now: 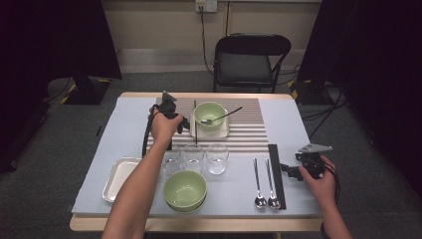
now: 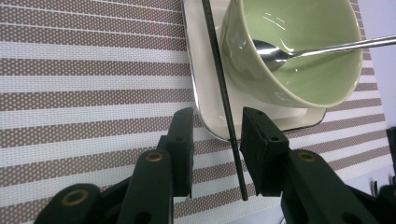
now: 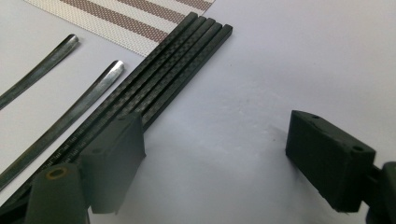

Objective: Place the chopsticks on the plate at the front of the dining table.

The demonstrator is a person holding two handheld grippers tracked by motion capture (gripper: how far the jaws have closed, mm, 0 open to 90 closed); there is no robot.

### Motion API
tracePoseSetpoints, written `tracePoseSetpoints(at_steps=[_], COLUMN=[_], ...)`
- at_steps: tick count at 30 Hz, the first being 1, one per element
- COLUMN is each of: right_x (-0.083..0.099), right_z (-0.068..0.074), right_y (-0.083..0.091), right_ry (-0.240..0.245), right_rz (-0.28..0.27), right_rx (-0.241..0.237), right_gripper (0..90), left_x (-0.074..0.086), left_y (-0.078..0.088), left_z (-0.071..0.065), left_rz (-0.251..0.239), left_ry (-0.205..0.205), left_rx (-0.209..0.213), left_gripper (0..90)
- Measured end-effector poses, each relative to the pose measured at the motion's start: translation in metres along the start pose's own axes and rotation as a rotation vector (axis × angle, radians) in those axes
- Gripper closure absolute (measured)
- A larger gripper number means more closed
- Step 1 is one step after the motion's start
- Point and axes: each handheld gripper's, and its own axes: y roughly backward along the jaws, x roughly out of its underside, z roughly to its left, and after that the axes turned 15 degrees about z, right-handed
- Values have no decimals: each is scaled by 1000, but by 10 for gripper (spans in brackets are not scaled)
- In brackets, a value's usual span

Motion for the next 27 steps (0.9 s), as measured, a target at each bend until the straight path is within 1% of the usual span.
tracePoseSetpoints(at_steps=[1, 2, 5, 7, 8, 9, 10, 11, 13, 14, 15, 17, 24, 26, 27], right_x=[0, 0, 0, 0, 0, 0, 0, 0, 0, 0, 0, 0, 0, 0, 0], right_z=[0, 0, 0, 0, 0, 0, 0, 0, 0, 0, 0, 0, 0, 0, 0], right_y=[0, 0, 0, 0, 0, 0, 0, 0, 0, 0, 0, 0, 0, 0, 0], right_ry=[-1, 0, 0, -1, 0, 0, -1, -2, -2, -2, -2, 0, 1, 0, 0], right_rz=[0, 0, 0, 0, 0, 1, 1, 1, 2, 2, 2, 1, 0, -1, -1], right_rx=[0, 0, 0, -1, -2, -3, -3, -3, -4, -4, -3, -1, 2, 4, 3], right_gripper=[187, 187, 187, 187, 187, 187, 187, 187, 187, 187, 187, 187, 187, 187, 187], left_x=[1, 1, 2, 3, 4, 4, 5, 5, 7, 7, 8, 9, 12, 13, 14], left_y=[1, 3, 6, 8, 9, 10, 11, 12, 15, 15, 16, 18, 26, 28, 29], left_z=[1, 2, 2, 2, 3, 3, 2, 2, 3, 3, 3, 3, 6, 7, 8], left_rz=[-4, -1, -11, -11, -10, -14, -17, -24, -20, -20, -26, -32, -47, -53, -56], left_ry=[3, -5, 1, -1, -11, -9, -8, -10, -27, -27, -29, -34, -35, -37, -32], left_rx=[1, 1, 1, 11, 12, 13, 5, 10, 13, 13, 9, 11, 14, 9, 9], left_gripper=[646, 638, 616, 601, 589, 584, 575, 559, 538, 512, 512, 482, 410, 385, 381])
